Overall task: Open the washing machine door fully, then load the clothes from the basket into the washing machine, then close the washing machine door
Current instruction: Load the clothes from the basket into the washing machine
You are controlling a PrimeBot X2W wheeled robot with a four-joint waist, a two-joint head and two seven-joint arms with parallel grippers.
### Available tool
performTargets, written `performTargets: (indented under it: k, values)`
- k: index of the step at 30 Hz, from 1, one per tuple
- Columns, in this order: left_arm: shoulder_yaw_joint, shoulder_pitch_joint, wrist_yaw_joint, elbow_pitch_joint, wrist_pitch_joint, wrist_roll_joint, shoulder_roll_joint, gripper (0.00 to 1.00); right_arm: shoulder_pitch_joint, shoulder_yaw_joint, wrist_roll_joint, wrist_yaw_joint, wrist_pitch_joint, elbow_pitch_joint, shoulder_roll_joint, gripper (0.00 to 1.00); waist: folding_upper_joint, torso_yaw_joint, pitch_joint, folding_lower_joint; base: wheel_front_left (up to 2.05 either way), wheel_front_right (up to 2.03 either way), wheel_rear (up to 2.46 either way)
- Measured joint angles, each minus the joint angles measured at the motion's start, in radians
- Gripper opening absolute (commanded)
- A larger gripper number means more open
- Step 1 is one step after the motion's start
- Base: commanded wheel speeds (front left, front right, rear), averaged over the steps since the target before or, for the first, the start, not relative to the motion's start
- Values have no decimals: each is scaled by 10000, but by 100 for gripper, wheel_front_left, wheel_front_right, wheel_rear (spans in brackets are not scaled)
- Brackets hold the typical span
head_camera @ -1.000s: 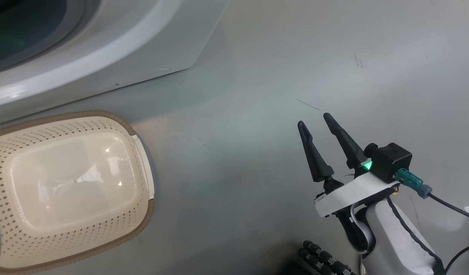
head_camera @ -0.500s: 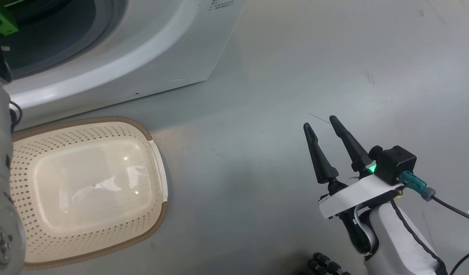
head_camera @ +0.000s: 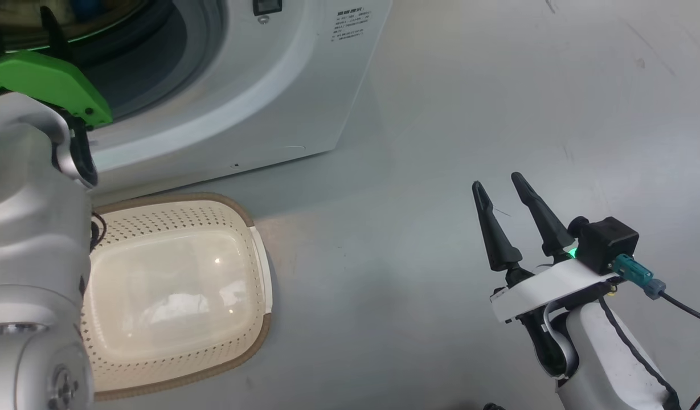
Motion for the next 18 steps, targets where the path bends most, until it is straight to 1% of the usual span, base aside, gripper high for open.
performTargets:
  k: [6,9,13,18]
  values:
    - [144,571,-240,35,-148,-217,-385,100,195,-270,0,0,0,48,-63,100,0,258,-510,0,0,0,0]
    - [104,1010,-267,35,-148,-320,-428,100,267,-458,0,0,0,84,-75,100,0,379,-802,0,0,0,0]
    - [167,1568,-460,-29,-151,-456,-533,100,457,-570,-2,0,0,119,-96,100,0,534,-1224,0,0,0,0]
    - [61,2403,-621,-614,-176,-449,-721,100,730,-769,-17,0,0,130,-157,100,0,714,-1773,0,0,0,0]
